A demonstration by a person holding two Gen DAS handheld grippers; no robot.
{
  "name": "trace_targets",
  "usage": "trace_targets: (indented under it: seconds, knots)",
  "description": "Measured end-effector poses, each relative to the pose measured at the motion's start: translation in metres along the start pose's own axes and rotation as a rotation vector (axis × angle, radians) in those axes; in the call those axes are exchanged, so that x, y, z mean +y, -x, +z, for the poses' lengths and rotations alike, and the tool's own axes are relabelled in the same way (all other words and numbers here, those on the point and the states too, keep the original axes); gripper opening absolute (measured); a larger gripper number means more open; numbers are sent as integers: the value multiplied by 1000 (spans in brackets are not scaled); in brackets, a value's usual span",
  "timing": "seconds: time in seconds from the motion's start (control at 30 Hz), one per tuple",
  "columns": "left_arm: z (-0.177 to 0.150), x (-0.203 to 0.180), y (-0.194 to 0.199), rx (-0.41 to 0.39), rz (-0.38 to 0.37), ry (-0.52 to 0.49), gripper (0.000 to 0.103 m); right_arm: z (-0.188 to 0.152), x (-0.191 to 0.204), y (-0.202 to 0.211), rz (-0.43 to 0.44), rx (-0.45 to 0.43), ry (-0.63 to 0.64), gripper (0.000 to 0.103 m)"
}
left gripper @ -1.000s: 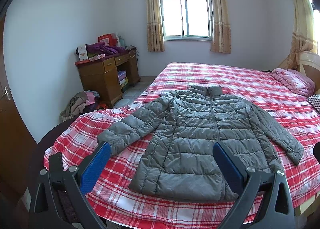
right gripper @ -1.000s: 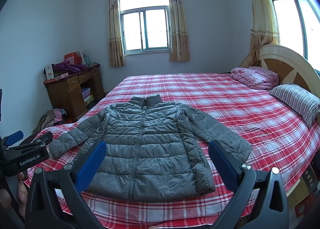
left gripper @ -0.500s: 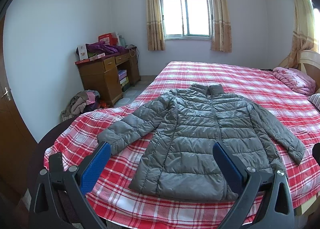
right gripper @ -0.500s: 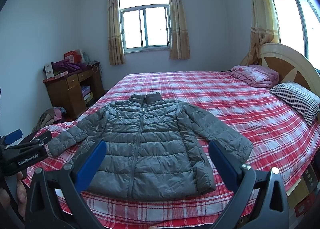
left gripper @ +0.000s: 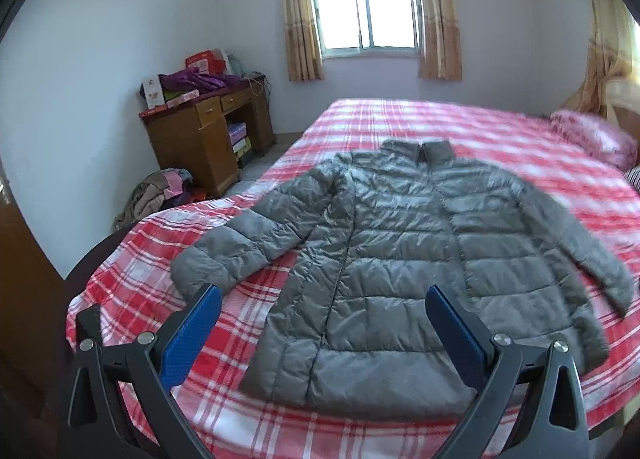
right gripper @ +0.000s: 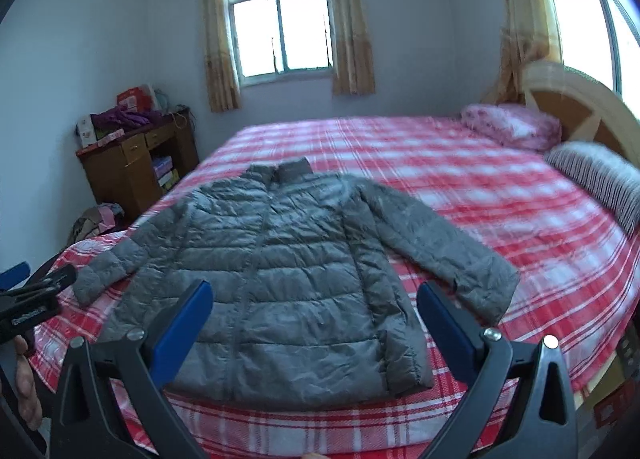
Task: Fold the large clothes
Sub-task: 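Grasp the jacket sleeve with the right gripper and lift it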
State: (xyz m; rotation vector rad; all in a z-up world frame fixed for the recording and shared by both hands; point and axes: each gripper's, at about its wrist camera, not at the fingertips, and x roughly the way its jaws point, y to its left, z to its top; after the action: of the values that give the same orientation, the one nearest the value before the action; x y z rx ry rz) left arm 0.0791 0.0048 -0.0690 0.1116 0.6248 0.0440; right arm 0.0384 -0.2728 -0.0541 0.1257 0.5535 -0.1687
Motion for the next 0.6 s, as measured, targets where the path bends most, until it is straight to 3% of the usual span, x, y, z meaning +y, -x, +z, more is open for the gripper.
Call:
trace_targets:
  seconds: [0.37, 0.6]
  knots:
    - [7, -19, -130, 111, 26, -28, 102, -34, -185, -84, -246, 157, -409, 103]
    - [5, -25, -196, 164, 112, -52, 102, -37, -240, -116, -335, 194, -473, 98]
